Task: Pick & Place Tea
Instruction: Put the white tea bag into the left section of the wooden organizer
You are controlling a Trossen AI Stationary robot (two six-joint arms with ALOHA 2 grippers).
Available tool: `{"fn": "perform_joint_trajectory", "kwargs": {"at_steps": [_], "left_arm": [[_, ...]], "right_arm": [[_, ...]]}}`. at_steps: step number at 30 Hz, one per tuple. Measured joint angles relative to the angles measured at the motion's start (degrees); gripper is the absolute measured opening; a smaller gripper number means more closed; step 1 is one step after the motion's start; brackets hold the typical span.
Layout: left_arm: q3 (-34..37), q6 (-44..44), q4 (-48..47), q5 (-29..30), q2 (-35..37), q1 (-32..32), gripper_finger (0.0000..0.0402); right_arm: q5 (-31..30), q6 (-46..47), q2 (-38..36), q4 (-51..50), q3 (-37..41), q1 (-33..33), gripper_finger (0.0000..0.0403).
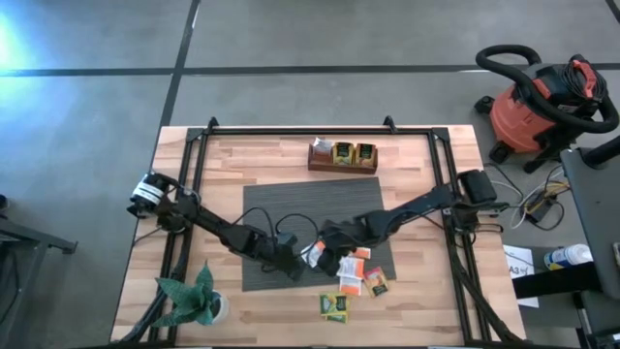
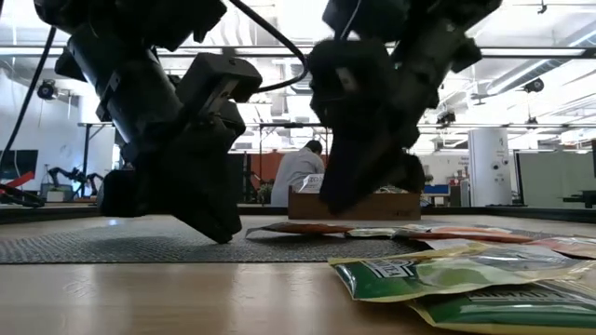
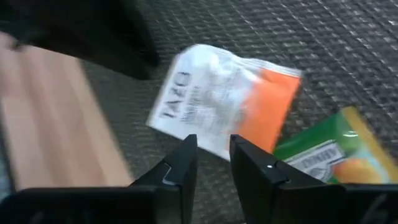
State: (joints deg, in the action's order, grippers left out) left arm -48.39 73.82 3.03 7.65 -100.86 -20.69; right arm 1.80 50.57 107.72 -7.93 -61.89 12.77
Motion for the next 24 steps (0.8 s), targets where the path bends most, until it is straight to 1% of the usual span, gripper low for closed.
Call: {"fn": "perform_joint_trajectory", "kwargs": {"at_steps": [6, 11, 17, 24], "left_arm": [[0.20, -1.29, 1.40, 3.39, -0.15, 0.46, 0.0069], [0.25, -2.03, 2.46, 6.02, -0.22, 1.74, 0.0069], [0.25, -4.03, 3.58, 6.05, -0.22, 3.49, 0.0069], [0.28, -6.30, 8.44, 6.19, -0.22, 4.58, 0.0069]], "right_arm": [[0.99, -2.70, 3.17, -2.54, -2.18, -1.35, 0.0086], [4.14, -3.00, 4.76, -2.74, -2.94, -1.77, 0.0086], [4.85, -3.00, 5.01, -2.09, -2.84, -1.72, 0.0082], [4.50, -3.33, 5.19, -2.18, -4.20, -1.64, 0.0083]]}}
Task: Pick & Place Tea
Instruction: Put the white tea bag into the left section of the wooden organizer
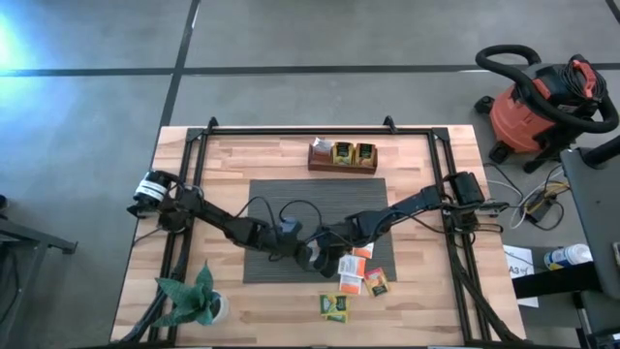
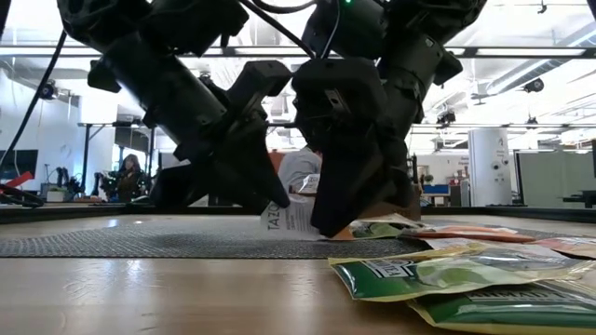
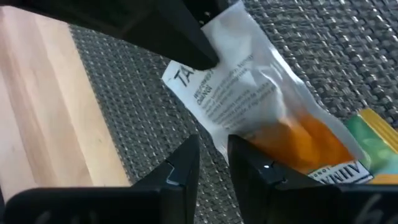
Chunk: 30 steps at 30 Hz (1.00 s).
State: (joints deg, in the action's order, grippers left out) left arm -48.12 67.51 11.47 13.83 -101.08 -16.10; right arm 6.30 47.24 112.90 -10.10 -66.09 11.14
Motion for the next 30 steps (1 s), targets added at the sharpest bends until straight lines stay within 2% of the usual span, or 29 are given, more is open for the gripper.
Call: {"fn": "perform_joint_trajectory", "kwargs": {"at_steps": [7, 13, 16, 19, 23, 27, 30], "left_arm": [[0.00, -1.83, 0.13, -0.14, 0.00, 0.03, 0.0065], [-0.02, -3.93, 0.14, -0.42, 0.14, 0.03, 0.0009], [-0.61, -5.89, -0.82, -0.45, 1.13, 0.41, 0.0003], [-2.29, -9.70, -4.39, -0.67, 3.90, 1.59, 0.0002], [-7.92, -18.99, -19.46, 0.72, 9.32, 5.18, 0.0001], [-16.48, -33.72, -35.23, 1.22, 12.25, 11.22, 0.0001], [-23.96, -45.40, -42.76, 1.17, 12.51, 17.27, 0.0001]], "right_arm": [[-0.22, 0.02, 0.00, 2.18, -0.08, 0.00, 0.0084], [-0.39, -0.60, -1.01, 2.59, -0.08, -0.02, 0.0084], [-1.08, -1.53, -3.63, 1.80, -0.08, -0.04, 0.0084], [-6.68, -2.57, -8.48, -2.19, -0.06, 0.62, 0.0082], [-16.57, -3.82, -17.36, -8.95, 0.01, 1.87, 0.0077], [-26.18, -3.79, -26.35, -18.48, 0.01, 2.27, 0.0069], [-32.55, -1.02, -32.00, -26.82, 0.09, 2.45, 0.0064]]}}
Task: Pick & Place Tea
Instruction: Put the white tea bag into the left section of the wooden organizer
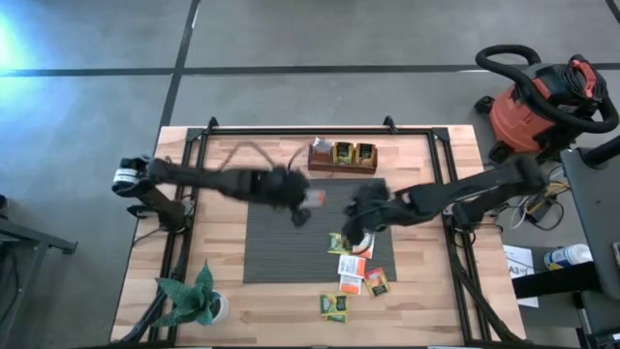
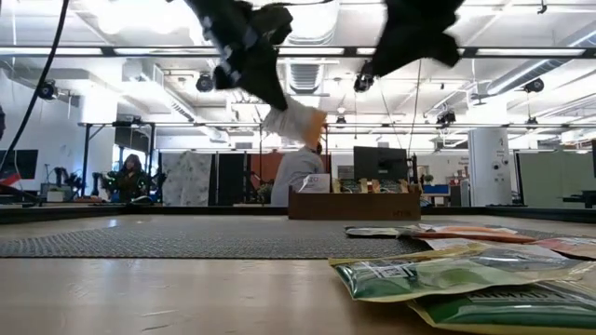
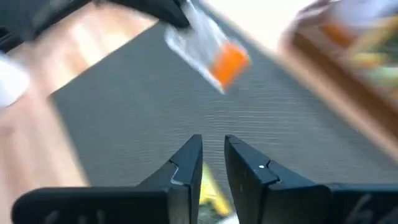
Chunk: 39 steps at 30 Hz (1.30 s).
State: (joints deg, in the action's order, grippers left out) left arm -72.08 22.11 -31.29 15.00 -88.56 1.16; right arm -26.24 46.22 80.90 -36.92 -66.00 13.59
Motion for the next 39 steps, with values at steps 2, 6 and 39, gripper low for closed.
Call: {"fn": "perform_joint_trajectory", "kwargs": {"at_steps": [2, 6, 39], "left_arm": [[-5.15, -6.98, -3.10, -0.44, -0.81, 4.67, 0.0001], [-14.73, -18.07, -5.43, -4.63, -4.60, 13.41, 0.0001], [-33.77, -43.54, -26.45, -5.74, -11.79, -4.60, 0.0000]], "right_arm": [[-3.63, 2.28, -3.30, -5.01, 0.02, 0.29, 0.0061], [-8.58, 7.10, -7.71, -11.79, 0.62, 1.06, 0.0059], [-0.79, -27.65, -3.40, 14.85, 2.35, 2.75, 0.0116]]}}
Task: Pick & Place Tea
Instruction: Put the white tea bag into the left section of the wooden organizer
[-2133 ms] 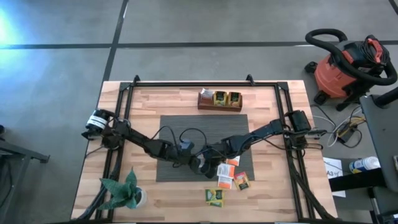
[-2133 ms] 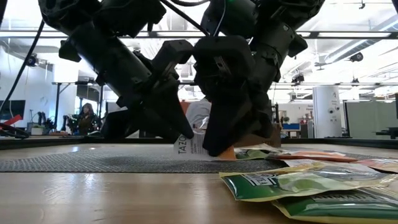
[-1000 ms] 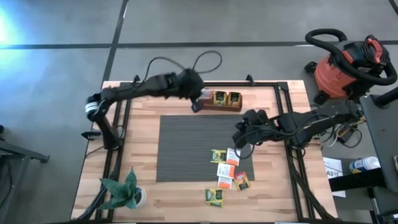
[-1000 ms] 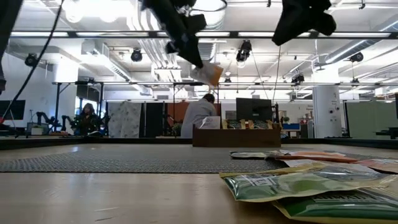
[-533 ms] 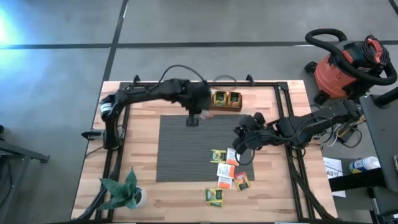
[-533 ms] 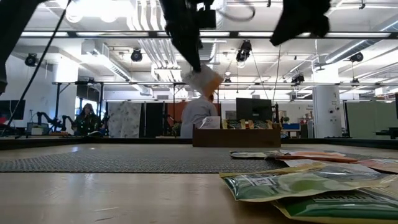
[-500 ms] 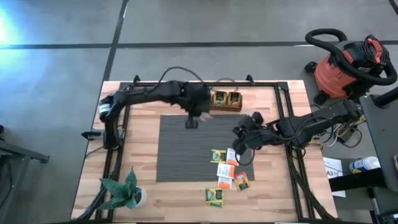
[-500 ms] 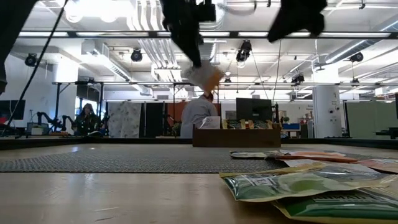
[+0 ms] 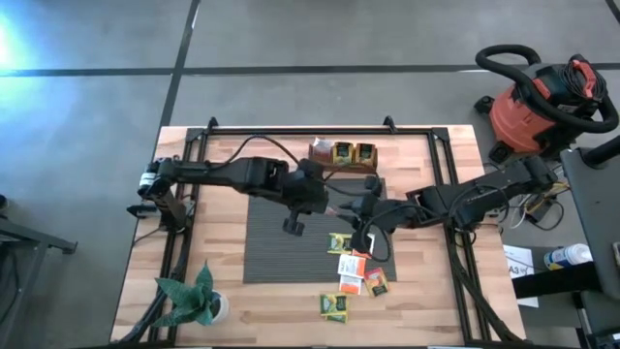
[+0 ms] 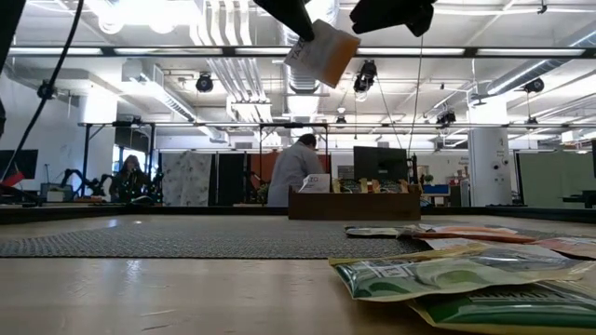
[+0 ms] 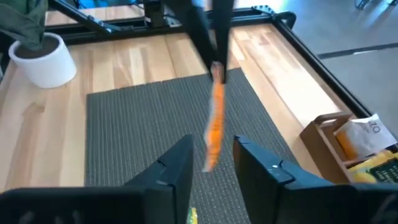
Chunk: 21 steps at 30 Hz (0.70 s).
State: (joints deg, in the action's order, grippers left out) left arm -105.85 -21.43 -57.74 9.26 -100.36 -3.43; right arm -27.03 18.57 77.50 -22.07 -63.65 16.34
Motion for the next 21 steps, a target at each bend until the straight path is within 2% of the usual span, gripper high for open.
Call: {"fn": "perform_joint_trajectory", "kwargs": {"at_steps": [8, 21], "left_arm": [[0.14, 2.51, 0.28, 0.17, -0.02, -0.12, 0.0000], [0.18, 4.33, -2.91, -0.87, -0.21, -1.76, 0.0000]], "right_arm": [[0.57, 2.70, 3.63, -0.17, -2.43, -0.11, 0.0144], [-0.07, 3.79, 3.85, -1.74, -4.81, 0.15, 0.0146]]}}
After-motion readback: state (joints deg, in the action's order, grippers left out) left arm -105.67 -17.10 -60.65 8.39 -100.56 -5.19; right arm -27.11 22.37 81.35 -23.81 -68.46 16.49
